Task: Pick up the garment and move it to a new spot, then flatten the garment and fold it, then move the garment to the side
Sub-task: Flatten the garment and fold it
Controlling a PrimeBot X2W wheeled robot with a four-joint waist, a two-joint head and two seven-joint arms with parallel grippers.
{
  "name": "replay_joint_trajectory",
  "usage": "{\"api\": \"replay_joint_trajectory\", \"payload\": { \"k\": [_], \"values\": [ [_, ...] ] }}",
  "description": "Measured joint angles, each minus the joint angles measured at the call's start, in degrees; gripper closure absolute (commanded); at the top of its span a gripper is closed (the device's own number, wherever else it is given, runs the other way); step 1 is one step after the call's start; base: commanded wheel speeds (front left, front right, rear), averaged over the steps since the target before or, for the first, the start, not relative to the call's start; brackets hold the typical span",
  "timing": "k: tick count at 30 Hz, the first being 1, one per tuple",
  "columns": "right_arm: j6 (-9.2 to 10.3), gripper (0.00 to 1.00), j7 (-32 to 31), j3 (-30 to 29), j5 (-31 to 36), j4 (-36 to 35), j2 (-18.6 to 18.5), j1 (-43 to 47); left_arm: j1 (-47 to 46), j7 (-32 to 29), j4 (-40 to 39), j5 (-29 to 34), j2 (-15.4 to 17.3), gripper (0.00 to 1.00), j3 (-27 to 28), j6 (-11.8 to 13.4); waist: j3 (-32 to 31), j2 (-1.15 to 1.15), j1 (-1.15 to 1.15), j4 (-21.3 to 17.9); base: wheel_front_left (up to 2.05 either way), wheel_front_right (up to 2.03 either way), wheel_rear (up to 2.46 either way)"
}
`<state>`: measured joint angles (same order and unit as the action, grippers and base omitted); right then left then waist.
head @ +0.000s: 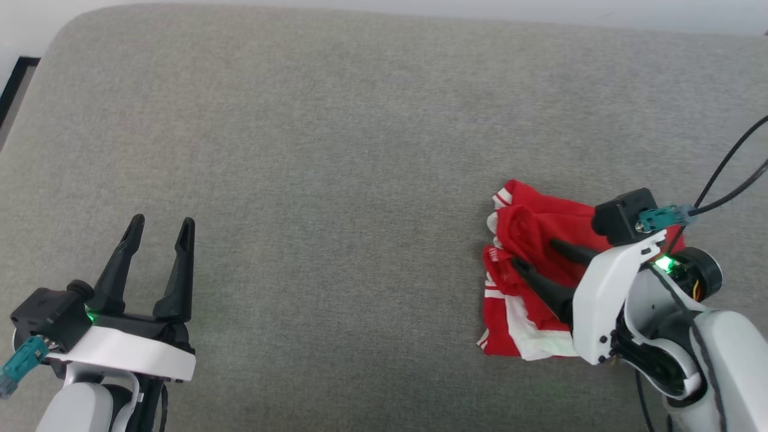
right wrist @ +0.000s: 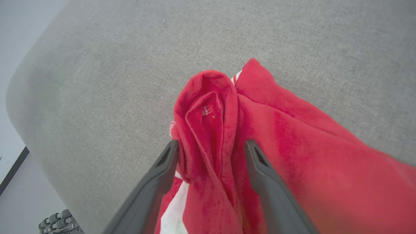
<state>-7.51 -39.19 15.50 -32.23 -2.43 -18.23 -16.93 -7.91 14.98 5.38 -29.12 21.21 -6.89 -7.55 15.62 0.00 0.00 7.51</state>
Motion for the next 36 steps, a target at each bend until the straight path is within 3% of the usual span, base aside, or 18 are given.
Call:
{"api": "replay_joint_trajectory", "payload": {
  "k": [5, 11, 19, 27, 36],
  "values": [
    [0.00, 0.00, 3.1, -1.2, -1.9, -2.3, -2.4, 0.2, 0.9, 0.0, 0.1, 0.0, 0.2, 0.00, 0.3, 0.0, -1.2, 0.00, 0.00, -1.4, 0.00, 0.00, 0.00],
    [0.00, 0.00, 15.4, -4.5, -0.5, 1.2, -4.3, 1.5, 1.8, 0.0, 0.2, -0.1, -0.1, 0.00, 0.4, 0.0, -2.7, 0.00, 0.00, -2.9, 0.00, 0.00, 0.00],
    [0.01, 0.00, 35.4, -10.1, 3.9, 11.8, -1.8, 2.2, 2.8, 0.0, 1.4, -0.2, -0.7, 0.00, 1.2, 0.0, -4.7, 0.00, 0.00, -4.5, 0.00, 0.00, 0.00],
    [0.01, 0.00, 47.8, -12.9, 7.1, 15.2, 0.9, 2.8, 4.8, 0.0, 2.1, 0.1, -1.5, 0.00, 3.9, 0.0, -7.2, 0.00, 0.00, -5.3, 0.00, 0.00, 0.00],
    [0.01, 0.00, 52.4, -16.5, 13.0, 12.4, 4.9, 8.9, 8.3, 0.0, 0.7, 1.0, -2.9, 0.00, 5.9, 0.0, -10.1, 0.00, 0.00, -5.6, 0.00, 0.00, 0.00]
  ]
}}
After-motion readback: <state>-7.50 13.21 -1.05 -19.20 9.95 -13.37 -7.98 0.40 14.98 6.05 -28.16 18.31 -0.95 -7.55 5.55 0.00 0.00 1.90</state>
